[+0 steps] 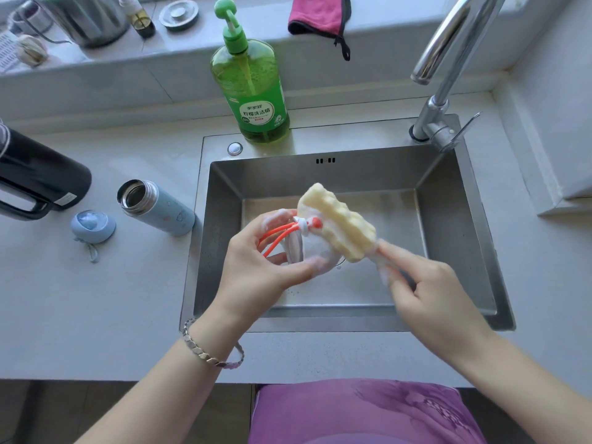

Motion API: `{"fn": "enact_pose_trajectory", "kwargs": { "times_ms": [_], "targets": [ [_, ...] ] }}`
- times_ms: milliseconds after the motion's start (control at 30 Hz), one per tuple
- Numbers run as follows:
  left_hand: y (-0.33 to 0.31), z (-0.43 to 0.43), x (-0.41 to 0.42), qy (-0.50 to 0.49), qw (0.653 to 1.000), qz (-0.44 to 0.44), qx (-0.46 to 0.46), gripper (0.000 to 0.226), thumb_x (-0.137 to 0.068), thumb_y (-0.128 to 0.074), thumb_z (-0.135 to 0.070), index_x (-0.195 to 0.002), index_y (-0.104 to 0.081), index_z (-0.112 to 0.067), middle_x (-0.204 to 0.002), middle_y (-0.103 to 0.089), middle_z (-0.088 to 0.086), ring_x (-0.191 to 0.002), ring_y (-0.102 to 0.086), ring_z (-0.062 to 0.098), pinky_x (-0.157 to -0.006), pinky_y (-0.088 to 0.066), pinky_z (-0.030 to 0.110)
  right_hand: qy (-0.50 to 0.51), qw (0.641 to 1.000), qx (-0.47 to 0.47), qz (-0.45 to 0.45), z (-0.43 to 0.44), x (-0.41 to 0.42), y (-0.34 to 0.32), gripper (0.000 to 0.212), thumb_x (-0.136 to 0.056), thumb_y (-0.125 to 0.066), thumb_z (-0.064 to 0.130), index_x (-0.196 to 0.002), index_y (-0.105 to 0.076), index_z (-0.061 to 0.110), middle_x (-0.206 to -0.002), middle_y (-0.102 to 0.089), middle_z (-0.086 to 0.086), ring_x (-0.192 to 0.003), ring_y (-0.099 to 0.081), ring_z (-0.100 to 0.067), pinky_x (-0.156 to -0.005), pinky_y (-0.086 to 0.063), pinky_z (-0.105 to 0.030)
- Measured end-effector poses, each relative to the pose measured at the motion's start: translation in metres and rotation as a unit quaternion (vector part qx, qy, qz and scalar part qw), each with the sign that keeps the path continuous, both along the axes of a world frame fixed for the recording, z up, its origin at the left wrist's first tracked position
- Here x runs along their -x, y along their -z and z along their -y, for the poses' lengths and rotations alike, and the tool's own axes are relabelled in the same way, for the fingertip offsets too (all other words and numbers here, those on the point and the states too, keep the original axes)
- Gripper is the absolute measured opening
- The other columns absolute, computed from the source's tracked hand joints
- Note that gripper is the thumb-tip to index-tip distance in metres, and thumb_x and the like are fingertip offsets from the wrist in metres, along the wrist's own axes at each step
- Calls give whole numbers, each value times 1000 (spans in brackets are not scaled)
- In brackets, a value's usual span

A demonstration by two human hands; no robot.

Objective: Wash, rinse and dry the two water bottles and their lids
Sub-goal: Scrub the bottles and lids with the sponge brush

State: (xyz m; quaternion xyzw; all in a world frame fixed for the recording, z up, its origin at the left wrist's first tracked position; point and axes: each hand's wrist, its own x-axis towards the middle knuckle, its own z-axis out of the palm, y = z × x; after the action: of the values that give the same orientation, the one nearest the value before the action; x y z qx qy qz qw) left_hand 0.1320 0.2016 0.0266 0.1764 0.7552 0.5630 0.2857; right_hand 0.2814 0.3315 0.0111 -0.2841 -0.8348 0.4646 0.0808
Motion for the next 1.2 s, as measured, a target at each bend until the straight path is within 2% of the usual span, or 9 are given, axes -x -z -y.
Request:
{"fn": "enact_pose_trajectory", "kwargs": {
  "times_ms": [233,433,533,700,800,900,967,1100,1200],
  "targets": [
    [2,-1,-2,-13,1000,17,1,62,-51,-89,-7,-106,-64,-18,-106,-69,-1,-104,-64,10,-77,-57,26,0,1000,-3,15,3,-1,-2,39,-94,-46,9,-122,-59,34,-57,-50,23,-51,-44,-3,-46,-27,-17],
    [5,-4,-1,-61,998,26,-20,62,-53,-87,0,-109,-63,-13,-107,-68,3,-104,-63,15,-70,-51,13,-9,1000,2,-9,15,-3,-4,42,-94,-46,8,-125,-57,33,-58,-48,19,-51,-43,-5,-47,-26,-15],
    [4,-5,-6,-38,999,27,-24,61,-55,-86,0,-110,-64,-12,-110,-67,4,-106,-63,12,-73,-54,18,23,1000,16,4,6,-2,1,37,-95,-46,6,-125,-59,23,-56,-50,23,-50,-45,-3,-46,-27,-14],
    [5,-9,-2,-42,998,9,-40,61,-53,-88,-2,-107,-64,-16,-107,-68,2,-105,-63,11,-78,-55,21,7,1000,19,-9,15,-5,-3,39,-96,-46,11,-127,-56,32,-55,-46,12,-48,-40,-8,-46,-25,-15],
    [4,-7,-8,6,999,-15,-40,64,-47,-90,-19,-105,-64,-26,-110,-67,-3,-107,-62,10,-87,-54,31,96,985,143,16,-4,6,0,28,-95,-50,16,-117,-63,27,-51,-43,8,-39,-30,-7,-42,-25,-14],
    [3,-7,-11,84,992,-73,-60,68,-49,-88,-14,-111,-59,-21,-119,-60,-1,-112,-58,8,-90,-50,22,141,898,417,-4,-11,17,-8,18,-92,-52,26,-107,-61,25,-67,-62,-1,-34,-23,-6,-35,-18,-15],
    [6,-8,-13,119,985,-106,-64,69,-53,-87,-13,-115,-56,-18,-123,-57,1,-115,-55,8,-90,-48,18,101,849,518,-19,-10,21,-9,25,-81,-53,41,-100,-59,26,-71,-64,3,-36,-18,-4,-36,-14,-14],
    [15,-3,-17,176,979,-88,-56,67,-60,-81,-20,-121,-54,-23,-133,-50,-5,-124,-50,16,-94,-47,24,60,819,571,0,-12,18,-1,31,-73,-62,41,-100,-60,25,-60,-50,9,-37,-18,-2,-36,-12,-12],
    [11,-3,-21,193,981,19,3,80,-60,-80,-30,-130,-43,-30,-139,-45,-12,-127,-45,2,-97,-44,19,58,821,568,-5,-9,15,6,27,-73,-65,36,-99,-60,30,-63,-53,10,-37,-17,-3,-36,-14,-13]
  ]
}}
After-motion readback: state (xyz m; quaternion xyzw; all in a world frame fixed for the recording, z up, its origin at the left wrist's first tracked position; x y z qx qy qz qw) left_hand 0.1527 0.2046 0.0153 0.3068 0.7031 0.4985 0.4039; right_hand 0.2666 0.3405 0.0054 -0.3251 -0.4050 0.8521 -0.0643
